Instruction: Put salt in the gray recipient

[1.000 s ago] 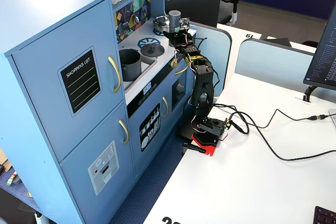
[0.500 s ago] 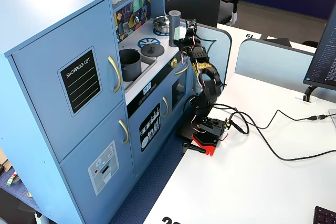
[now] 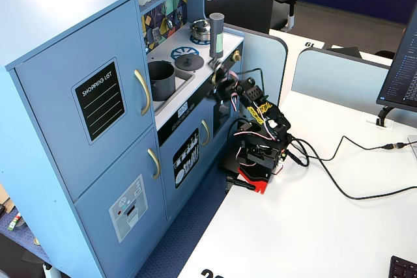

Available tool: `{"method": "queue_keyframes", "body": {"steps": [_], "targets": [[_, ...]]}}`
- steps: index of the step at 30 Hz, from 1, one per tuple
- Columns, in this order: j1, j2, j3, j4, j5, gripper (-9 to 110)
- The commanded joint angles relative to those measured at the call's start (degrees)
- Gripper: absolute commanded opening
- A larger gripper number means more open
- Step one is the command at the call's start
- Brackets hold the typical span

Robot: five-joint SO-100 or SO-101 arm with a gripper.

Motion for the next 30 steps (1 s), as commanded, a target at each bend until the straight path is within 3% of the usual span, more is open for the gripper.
{"method": "queue_keyframes", "body": {"steps": [1, 12, 15, 18, 20, 25, 30], "targets": [[-9.3, 4.9, 6.0, 3.5, 0.8, 0], [-18.5, 15.6, 31.6, -1.8, 7.8, 0], [-18.7, 18.2, 36.4, -1.3, 7.6, 0], [-17.1, 18.2, 40.1, 1.0, 1.1, 1], [-17.0, 18.3, 40.3, 4.7, -2.2, 1], [-16.3, 18.3, 40.3, 8.3, 3.8, 2], [-14.0, 18.3, 40.3, 8.3, 3.4, 4]]}}
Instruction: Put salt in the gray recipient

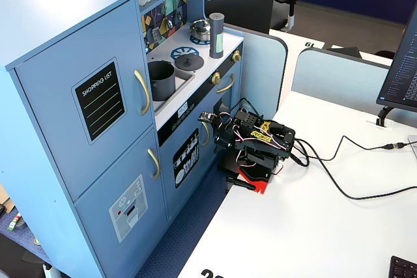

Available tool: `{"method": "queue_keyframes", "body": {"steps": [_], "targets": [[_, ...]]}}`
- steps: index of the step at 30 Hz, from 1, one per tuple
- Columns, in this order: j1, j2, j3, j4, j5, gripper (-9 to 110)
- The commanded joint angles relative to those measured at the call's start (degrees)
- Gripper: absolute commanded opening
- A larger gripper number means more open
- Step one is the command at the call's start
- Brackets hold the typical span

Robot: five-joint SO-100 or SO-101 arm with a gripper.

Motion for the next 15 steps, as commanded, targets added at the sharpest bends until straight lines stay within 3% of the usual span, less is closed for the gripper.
{"method": "queue_keyframes", "body": {"steps": [1, 15], "targets": [[1.7, 0.3, 0.0, 0.3, 1.0, 4], [1.8, 0.3, 0.0, 0.3, 0.9, 6]]}}
